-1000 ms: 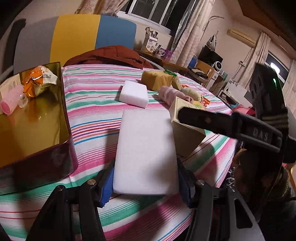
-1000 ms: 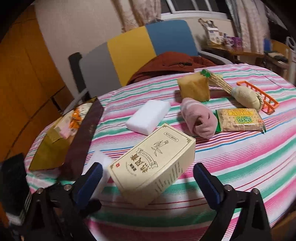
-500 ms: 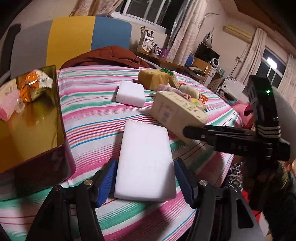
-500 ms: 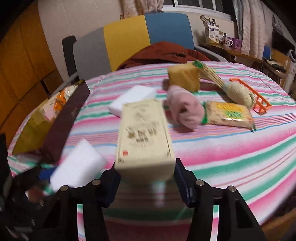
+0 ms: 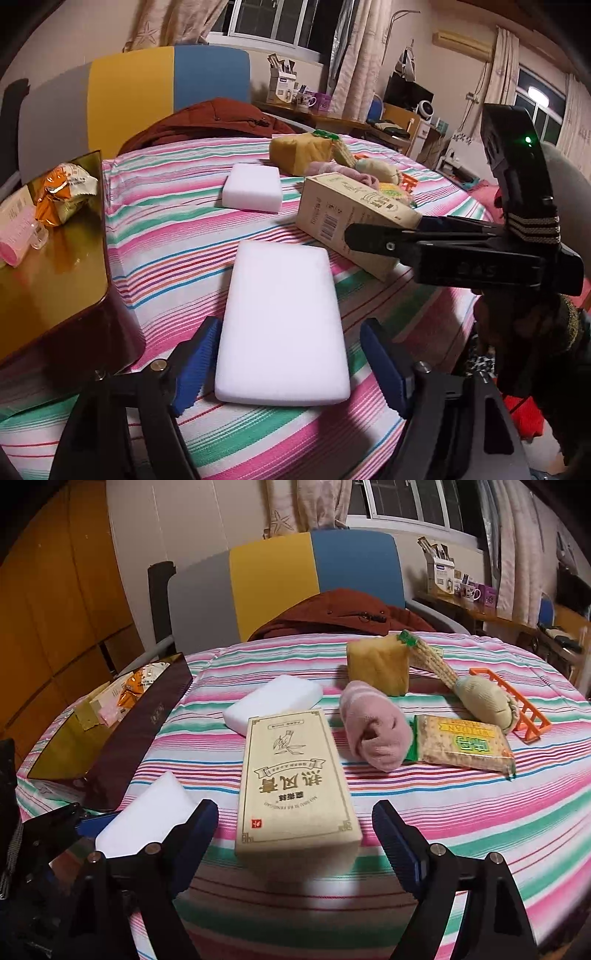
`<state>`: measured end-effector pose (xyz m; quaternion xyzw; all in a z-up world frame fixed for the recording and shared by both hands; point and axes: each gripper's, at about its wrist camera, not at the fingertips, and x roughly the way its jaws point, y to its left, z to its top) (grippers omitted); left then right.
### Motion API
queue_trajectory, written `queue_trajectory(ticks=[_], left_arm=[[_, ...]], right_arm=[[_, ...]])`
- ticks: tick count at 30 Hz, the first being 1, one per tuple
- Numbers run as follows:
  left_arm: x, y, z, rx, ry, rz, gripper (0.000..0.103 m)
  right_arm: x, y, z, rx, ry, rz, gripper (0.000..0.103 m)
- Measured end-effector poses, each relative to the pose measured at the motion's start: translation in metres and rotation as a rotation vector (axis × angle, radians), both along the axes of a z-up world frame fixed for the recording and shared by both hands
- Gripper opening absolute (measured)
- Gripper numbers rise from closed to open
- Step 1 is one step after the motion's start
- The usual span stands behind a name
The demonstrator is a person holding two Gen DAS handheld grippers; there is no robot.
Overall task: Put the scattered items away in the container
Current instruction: 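Carry the foam block and cream box into the gold tray and release both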
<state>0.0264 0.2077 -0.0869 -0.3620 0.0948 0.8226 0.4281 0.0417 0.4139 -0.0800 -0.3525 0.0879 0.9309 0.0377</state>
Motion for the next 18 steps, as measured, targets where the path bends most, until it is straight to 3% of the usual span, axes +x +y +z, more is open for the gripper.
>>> queue_trajectory(ticks=[2,3,5,18], left_arm=[[0.001,0.001,0.000,-0.017,0.022,0.011,0.070],[0.001,0.001,0.000,-0.025,0.031,0.018,0.067],[0.001,0.000,0.000,-0.036,0.045,0.029,0.060],[0.014,-0.008,0.018,-0.047,0.100,0.061,0.059]], right_arm=[[-0.002,-0.001,-0.005,0.009,-0.015,-0.004,0.057],[-0.003,-0.001,-0.007,0.009,-0.025,-0.006,0.054],[-0.002,-0.002,-0.010,0.017,-0.022,-0.008,0.054],[0.013,-0.011,-0.005,-0.019,-0.020,0.011,0.053]])
